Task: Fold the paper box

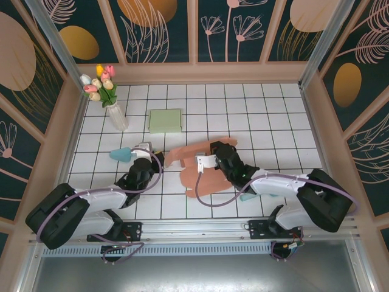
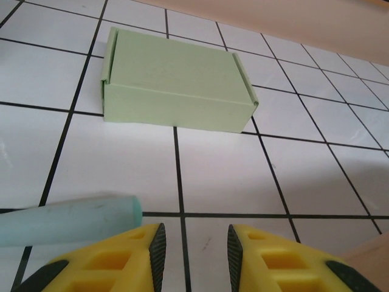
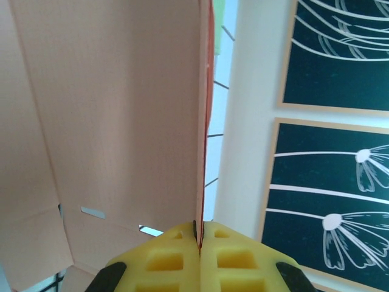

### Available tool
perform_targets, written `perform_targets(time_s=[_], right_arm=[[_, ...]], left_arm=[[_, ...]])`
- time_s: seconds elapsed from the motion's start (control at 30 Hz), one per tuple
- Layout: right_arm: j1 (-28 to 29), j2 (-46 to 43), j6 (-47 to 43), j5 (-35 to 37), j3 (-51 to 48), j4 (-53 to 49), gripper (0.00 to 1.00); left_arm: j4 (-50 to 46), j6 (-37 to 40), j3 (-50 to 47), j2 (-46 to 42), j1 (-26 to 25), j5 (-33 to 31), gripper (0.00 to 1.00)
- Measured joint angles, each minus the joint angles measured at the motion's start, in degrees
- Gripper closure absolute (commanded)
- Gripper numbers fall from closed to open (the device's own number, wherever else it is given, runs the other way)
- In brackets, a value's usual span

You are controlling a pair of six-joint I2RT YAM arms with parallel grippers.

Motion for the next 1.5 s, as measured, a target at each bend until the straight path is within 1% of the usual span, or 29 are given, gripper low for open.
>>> perform_targets(time_s=[0.13, 0.27, 0.6, 0.8, 1.1, 1.37, 1.5], right_arm=[[0.1, 1.2, -0.9, 0.8, -2.5, 4.6, 1.00], [0.4, 2.1, -2.0, 1.9, -3.0, 6.3, 1.00], [0.9, 4.5, -4.2, 4.0, -3.1, 9.5, 1.00], [1.1, 5.4, -4.2, 4.4, -3.1, 10.5, 1.00], [1.1, 5.6, -4.0, 5.0, -3.0, 10.6, 1.00], [1.2, 5.6, -3.6, 5.0, -2.8, 10.1, 1.00], [1.2, 6.2, -3.0, 5.5, -2.3, 9.9, 1.00]], left_arm=[[2.3, 0.7, -1.6, 1.8, 0.0, 0.3, 0.64], [5.3, 1.7, -1.7, 4.7, 0.0, 2.5, 0.63], [13.9, 5.1, -2.6, 10.1, 0.0, 12.8, 0.59], [17.2, 5.8, -2.6, 13.3, 0.0, 19.2, 0.58], [20.3, 5.8, -2.6, 14.5, 0.0, 26.8, 0.56], [22.5, 5.1, -1.6, 18.2, 0.0, 30.4, 0.56], [23.5, 3.9, -0.7, 19.1, 0.0, 31.9, 0.58]])
